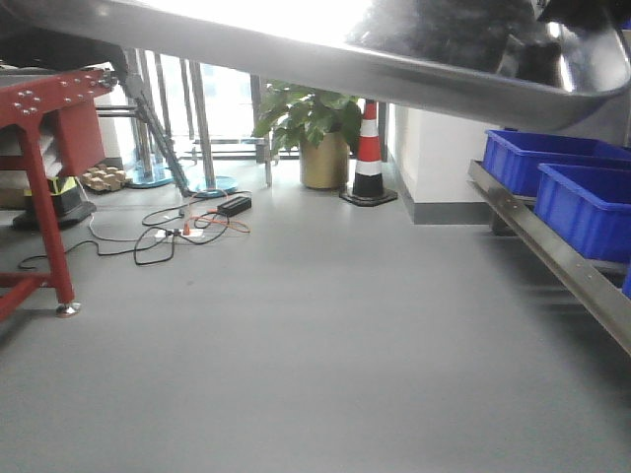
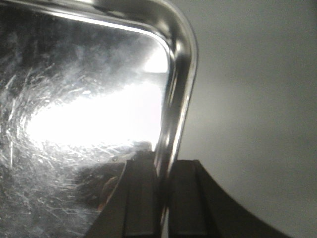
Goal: Stack silver trays without gaps
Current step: 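Carry the tray in both grippers while the base turns toward the plant, then keep holding the tray while the base turns toward the other rack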
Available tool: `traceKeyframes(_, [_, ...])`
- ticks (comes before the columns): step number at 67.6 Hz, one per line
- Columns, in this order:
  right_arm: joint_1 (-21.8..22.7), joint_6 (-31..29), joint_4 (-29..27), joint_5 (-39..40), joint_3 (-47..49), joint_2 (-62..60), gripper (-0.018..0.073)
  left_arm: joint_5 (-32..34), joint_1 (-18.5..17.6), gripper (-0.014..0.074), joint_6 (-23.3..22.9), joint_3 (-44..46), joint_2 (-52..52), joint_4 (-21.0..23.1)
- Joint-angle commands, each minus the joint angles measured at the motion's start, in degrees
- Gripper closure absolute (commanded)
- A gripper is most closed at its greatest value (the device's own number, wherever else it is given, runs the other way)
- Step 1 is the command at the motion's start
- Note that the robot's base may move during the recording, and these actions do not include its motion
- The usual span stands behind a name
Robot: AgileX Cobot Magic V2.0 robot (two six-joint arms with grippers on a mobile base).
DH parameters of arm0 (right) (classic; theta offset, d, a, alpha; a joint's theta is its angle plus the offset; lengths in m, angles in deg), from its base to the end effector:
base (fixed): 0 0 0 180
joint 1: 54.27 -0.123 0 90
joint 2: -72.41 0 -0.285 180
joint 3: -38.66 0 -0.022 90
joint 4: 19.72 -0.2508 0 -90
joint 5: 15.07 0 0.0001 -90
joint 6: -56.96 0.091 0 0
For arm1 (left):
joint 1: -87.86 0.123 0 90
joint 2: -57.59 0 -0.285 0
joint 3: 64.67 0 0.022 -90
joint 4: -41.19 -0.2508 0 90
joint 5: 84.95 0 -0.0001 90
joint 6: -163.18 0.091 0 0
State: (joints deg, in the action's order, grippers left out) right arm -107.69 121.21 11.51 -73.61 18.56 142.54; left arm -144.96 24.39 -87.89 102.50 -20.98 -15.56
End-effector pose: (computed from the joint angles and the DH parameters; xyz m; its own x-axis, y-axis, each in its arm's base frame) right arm 0.1522 0.1375 0.3454 -0.7465 0.0892 -0.6594 -0.0357 0.9842 0.1736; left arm 0.1658 -0.1845 0.3739 -0.4778 0.0995 -0.8728 0.1472 0.9886 0.0321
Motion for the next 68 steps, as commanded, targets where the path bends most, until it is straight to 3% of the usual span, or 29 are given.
traceKeyframes(1, [-0.32, -1.17, 0.83, 1.19, 0.14, -0.31, 0.0574, 1.02, -0.44, 0.0607, -0.04, 0.27, 0.65, -2.6])
traceKeyframes(68, [-0.32, -1.17, 0.83, 2.06, 0.14, -0.31, 0.0574, 1.02, -0.44, 0.0607, -0.04, 0.27, 0.65, -2.6])
